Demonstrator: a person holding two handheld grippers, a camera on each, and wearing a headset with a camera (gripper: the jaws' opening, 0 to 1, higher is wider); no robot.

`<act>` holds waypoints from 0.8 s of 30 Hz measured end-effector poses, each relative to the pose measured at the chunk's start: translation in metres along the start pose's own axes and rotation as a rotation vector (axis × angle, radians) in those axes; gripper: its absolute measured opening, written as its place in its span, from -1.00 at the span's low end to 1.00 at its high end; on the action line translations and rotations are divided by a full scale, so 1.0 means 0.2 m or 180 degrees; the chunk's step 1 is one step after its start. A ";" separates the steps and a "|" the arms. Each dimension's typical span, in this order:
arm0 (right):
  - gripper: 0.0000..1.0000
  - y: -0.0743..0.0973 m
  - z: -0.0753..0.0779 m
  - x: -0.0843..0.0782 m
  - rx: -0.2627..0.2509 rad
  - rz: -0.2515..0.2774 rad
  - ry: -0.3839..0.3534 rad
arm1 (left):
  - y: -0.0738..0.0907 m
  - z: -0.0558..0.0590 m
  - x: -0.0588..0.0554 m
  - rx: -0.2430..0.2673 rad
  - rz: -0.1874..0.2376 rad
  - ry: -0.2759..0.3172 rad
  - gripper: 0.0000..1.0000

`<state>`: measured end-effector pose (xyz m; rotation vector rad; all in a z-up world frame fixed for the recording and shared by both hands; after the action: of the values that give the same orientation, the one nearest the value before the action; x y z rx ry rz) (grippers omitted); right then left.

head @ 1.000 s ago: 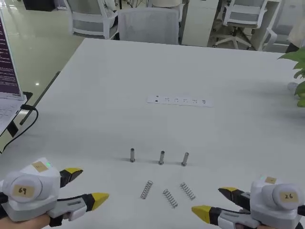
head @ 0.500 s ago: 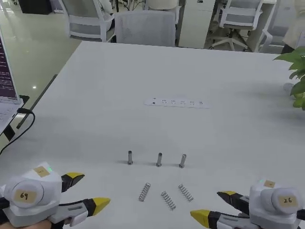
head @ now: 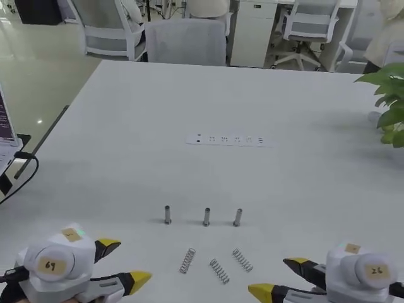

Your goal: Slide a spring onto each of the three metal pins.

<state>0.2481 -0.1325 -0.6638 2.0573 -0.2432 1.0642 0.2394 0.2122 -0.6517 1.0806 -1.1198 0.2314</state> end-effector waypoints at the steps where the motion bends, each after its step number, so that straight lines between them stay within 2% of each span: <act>1: 0.29 0.00 -0.01 0.00 0.0002 -0.0004 0.0003 | -0.01 0.00 0.00 -0.0017 -0.0003 -0.0005 -0.05; 12: 0.28 0.01 -0.01 -0.04 -0.0010 -0.0031 -0.0005 | -0.11 0.03 0.02 -0.0147 -0.0067 -0.0030 -0.05; 24: 0.27 0.05 0.00 -0.06 -0.0054 -0.0013 -0.0056 | -0.21 0.05 0.02 -0.0254 -0.0197 -0.0087 -0.12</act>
<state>0.2355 -0.1403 -0.6674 2.0520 -0.2559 1.0384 0.2623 0.1820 -0.6722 1.0484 -1.1090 0.1225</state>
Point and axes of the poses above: the centre of the closed fingertips' face, and the gripper's own axes: y roughly backward along the fingers, z roughly to its right, x roughly out of its top, the point moved 10 cm from there along y, roughly backward along the fingers, and after that the axes turned 3 degrees about -y, right-handed, at the moved point
